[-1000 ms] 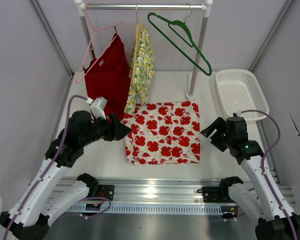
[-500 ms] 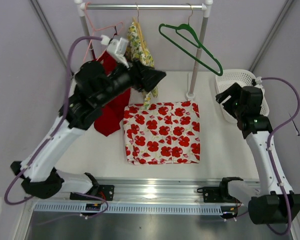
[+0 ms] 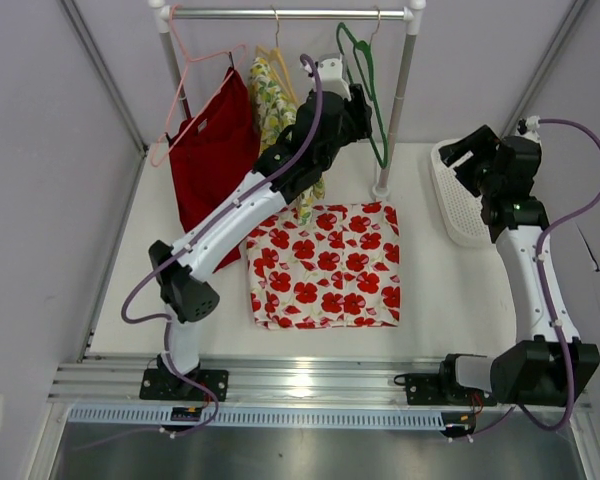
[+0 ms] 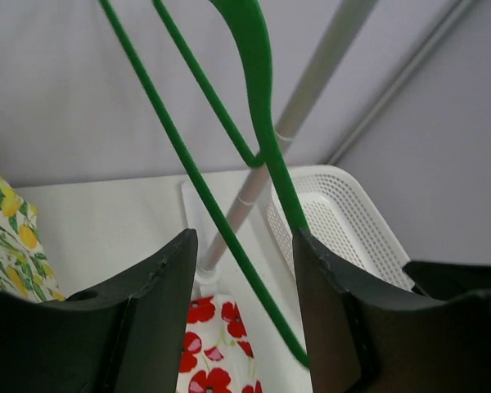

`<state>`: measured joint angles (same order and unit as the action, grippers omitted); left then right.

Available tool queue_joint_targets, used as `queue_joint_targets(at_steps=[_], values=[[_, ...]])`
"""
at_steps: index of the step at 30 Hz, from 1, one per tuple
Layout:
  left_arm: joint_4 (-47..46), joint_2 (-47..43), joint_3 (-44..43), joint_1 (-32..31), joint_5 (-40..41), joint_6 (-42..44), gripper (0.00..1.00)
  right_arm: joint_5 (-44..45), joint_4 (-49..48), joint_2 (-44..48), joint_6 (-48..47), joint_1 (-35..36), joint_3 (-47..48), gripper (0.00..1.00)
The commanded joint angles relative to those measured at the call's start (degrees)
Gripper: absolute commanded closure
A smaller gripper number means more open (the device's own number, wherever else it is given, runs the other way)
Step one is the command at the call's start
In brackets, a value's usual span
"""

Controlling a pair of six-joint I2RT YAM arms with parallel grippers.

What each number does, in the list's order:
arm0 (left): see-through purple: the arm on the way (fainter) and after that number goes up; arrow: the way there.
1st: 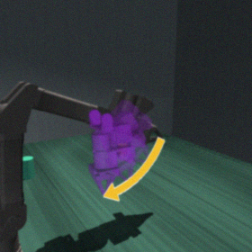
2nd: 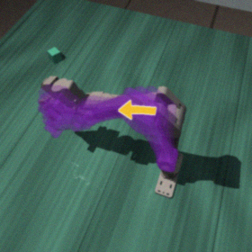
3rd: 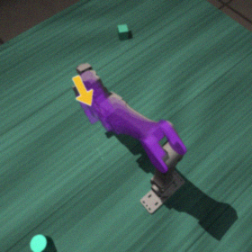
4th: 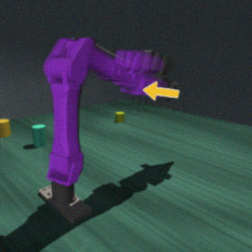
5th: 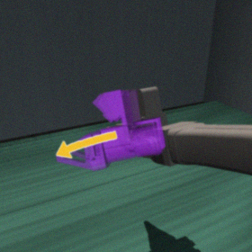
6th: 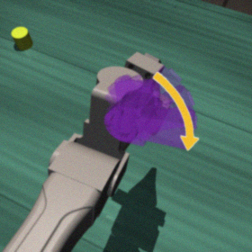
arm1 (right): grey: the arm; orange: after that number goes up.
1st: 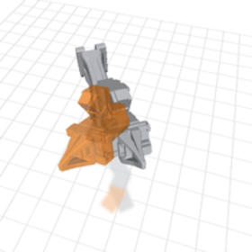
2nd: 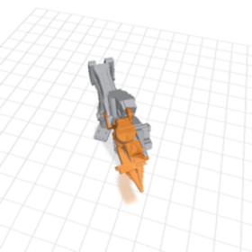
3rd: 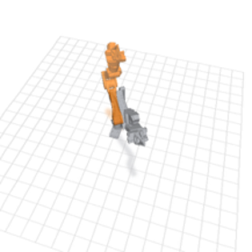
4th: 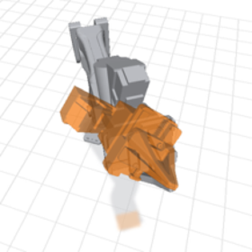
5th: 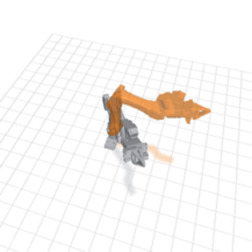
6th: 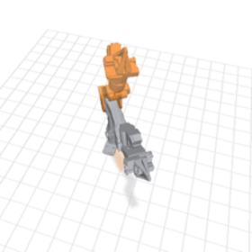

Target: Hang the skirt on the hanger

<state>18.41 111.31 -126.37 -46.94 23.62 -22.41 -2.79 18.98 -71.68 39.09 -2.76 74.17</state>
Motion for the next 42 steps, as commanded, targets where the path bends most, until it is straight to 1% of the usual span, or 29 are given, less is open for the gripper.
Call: queue_joint_targets(at_steps=[1,2,4,8,10,11,13,15,18,20,23,24,26,30,33,36,39,42], values=[[3.29,-0.21,-7.32,0.53,10.39,1.14,0.45,-5.64,-3.95,-2.23,0.64,-0.14,1.94,0.24],[3.38,-0.56,-6.79,0.88,12.49,1.14,0.46,-6.09,-4.3,-2.5,0.64,-0.14,1.77,0.24],[4.96,-2.14,-4.51,1.58,14.08,-0.08,0.48,-7.66,-5.0,-2.94,0.55,-0.14,1.41,0.24],[3.13,-4.43,-1.52,3.87,9.71,-0.88,0.49,-9.43,-5.45,-3.99,0.11,-0.14,1.85,0.24],[1.81,-4.34,-1.95,3.87,5.58,-0.09,0.46,-9.69,-5.45,-4.17,-0.15,-0.14,2.03,0.24],[0.58,-4.17,-2.74,3.7,4.61,0.09,0.41,-9.87,-5.53,-4.08,-0.24,-0.14,2.03,0.24],[-1.0,-4.17,-2.74,3.52,2.06,0.35,0.36,-10.13,-5.36,-4.26,-0.5,-0.14,2.55,0.24],[-2.33,-2.94,-3.97,3.17,0.91,0.7,0.32,-10.57,-5.01,-4.35,-0.59,-0.14,2.82,0.25],[-1.8,1.7,-10.8,2.99,-1.37,1.75,0.28,-10.75,-4.57,-4.26,-0.86,-0.13,2.91,0.25],[-4.42,2.86,-10.83,2.9,-3.22,1.94,0.26,-11.1,-4.39,-4.08,-1.21,-0.14,2.82,0.25],[-6.8,5.32,-11.53,2.99,-3.31,3.16,0.26,-11.45,-3.87,-3.91,-1.47,-0.14,2.82,0.25],[-6.46,7.59,-14.49,2.99,-3.14,3.69,0.26,-11.89,-3.69,-3.73,-1.56,-0.14,2.99,0.25],[-5.67,9.8,-17.58,3.25,-2.53,5.53,0.26,-12.24,-3.34,-3.82,-1.82,-0.14,3.26,0.25],[-8.39,10.95,-15.85,4.05,-2.08,9.49,0.26,-13.38,-2.99,-3.56,-2.26,-0.05,3.87,0.25],[-9.19,11.3,-14.88,5.1,-4.0,11.16,0.28,-13.82,-2.37,-3.29,-3.31,-0.05,3.96,0.25],[-8.84,11.04,-14.26,5.89,-5.59,11.78,0.32,-13.47,-2.2,-2.85,-4.02,-0.14,3.53,0.25],[-9.45,9.99,-12.51,5.89,-6.47,12.66,0.38,-13.47,-2.55,-2.59,-4.02,-0.14,2.73,0.28],[-10.33,9.19,-11.63,5.89,-7.88,13.62,0.51,-13.74,-2.99,-2.76,-3.67,-0.14,2.03,0.3]])
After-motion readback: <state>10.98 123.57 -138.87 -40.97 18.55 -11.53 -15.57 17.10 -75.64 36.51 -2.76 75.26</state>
